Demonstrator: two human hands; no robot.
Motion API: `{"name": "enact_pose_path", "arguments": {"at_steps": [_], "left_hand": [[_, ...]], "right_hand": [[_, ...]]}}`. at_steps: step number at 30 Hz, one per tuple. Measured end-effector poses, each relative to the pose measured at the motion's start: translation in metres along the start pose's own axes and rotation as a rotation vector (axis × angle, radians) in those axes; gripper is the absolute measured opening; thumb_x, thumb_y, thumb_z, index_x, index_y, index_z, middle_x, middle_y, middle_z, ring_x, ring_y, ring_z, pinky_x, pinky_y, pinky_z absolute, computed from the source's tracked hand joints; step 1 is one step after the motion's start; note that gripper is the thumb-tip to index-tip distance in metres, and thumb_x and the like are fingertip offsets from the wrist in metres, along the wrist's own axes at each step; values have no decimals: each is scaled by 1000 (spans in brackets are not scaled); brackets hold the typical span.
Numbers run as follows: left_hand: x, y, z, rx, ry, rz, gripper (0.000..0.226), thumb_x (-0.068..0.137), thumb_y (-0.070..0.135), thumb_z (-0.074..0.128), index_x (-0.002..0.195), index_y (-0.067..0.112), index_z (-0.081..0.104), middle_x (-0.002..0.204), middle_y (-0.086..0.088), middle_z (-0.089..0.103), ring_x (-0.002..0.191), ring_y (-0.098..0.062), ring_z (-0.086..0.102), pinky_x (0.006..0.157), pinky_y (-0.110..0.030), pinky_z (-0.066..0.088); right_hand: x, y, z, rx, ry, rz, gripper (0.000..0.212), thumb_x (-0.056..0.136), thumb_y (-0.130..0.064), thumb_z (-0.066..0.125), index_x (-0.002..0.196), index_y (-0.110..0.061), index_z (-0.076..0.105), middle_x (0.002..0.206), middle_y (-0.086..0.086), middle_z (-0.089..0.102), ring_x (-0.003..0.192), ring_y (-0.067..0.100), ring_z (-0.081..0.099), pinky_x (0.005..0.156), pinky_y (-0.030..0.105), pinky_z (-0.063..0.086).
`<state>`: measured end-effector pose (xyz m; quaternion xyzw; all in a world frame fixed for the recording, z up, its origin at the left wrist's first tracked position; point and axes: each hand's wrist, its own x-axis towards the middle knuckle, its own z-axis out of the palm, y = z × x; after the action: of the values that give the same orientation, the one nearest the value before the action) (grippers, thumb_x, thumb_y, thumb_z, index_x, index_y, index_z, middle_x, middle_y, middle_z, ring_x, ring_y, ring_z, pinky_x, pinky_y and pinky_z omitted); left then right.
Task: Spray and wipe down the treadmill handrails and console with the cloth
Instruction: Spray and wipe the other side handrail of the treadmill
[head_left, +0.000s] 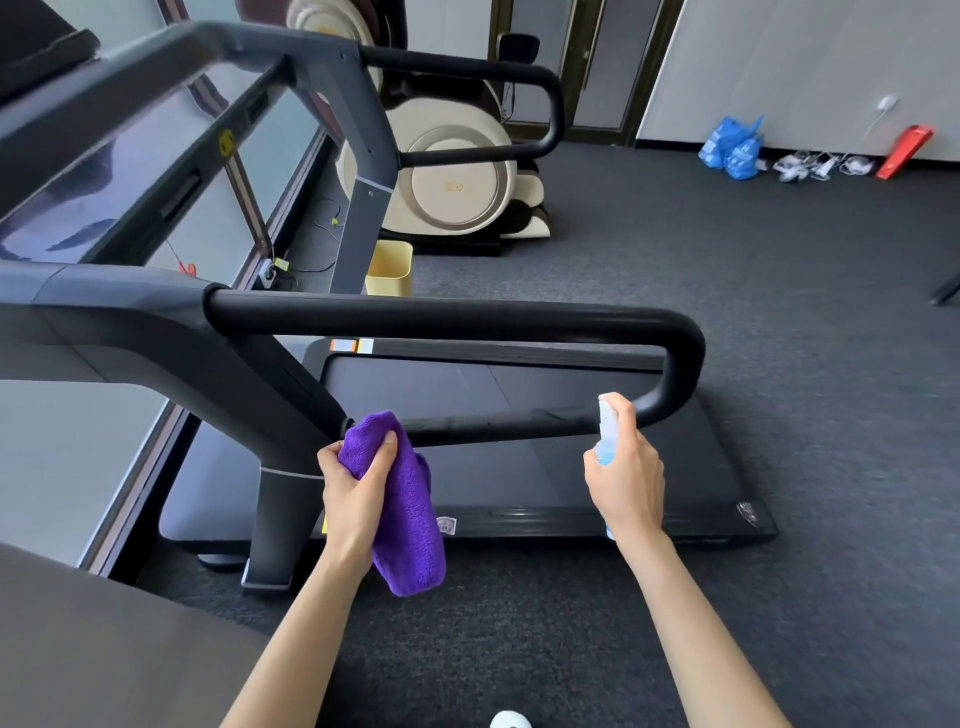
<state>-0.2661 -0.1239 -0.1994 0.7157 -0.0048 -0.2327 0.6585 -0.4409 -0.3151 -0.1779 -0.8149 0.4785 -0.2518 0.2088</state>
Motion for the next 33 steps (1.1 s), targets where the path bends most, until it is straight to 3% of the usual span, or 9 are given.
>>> {"name": "enact_pose_path", "arguments": {"at_steps": [7,14,20,24,33], "left_hand": [[3,8,5,-4,-6,2,68,64,62,69,115,28,41,104,2,60,92,-18,62,84,-41,52],[0,2,10,-4,-5,-6,67,66,61,71,116,28,41,103,3,60,91,-17,62,80,-38,52],[-6,-4,14,-18,2,20,54,79,48,72,115,23,42,103,2,60,88,-14,62,69,-30,48],[-8,-3,14,10,14,9,67,67,60,71,115,25,42,102,4,60,90,-16,62,80,-36,51],[-13,-5,-5,-2,72,37,55,72,58,71,110,29,43,103,5,61,94,-17,62,86,-41,52]], "right_hand": [[-8,16,-12,-38,96,7,67,82,-3,56,134,-38,33,102,7,63,76,37,59,58,33,37],[-3,36,-35,-30,232,-3,66,83,-3,63,136,-32,33,111,14,65,81,42,62,59,34,38],[5,42,-36,-29,226,2,63,85,-4,62,136,-29,36,108,13,64,79,41,62,60,33,37],[7,49,-34,23,210,34,58,85,-5,62,132,-28,37,110,11,65,84,42,61,63,34,36],[1,31,-24,-4,89,-60,66,82,0,57,131,-37,33,106,8,65,77,39,60,58,33,37]]}}
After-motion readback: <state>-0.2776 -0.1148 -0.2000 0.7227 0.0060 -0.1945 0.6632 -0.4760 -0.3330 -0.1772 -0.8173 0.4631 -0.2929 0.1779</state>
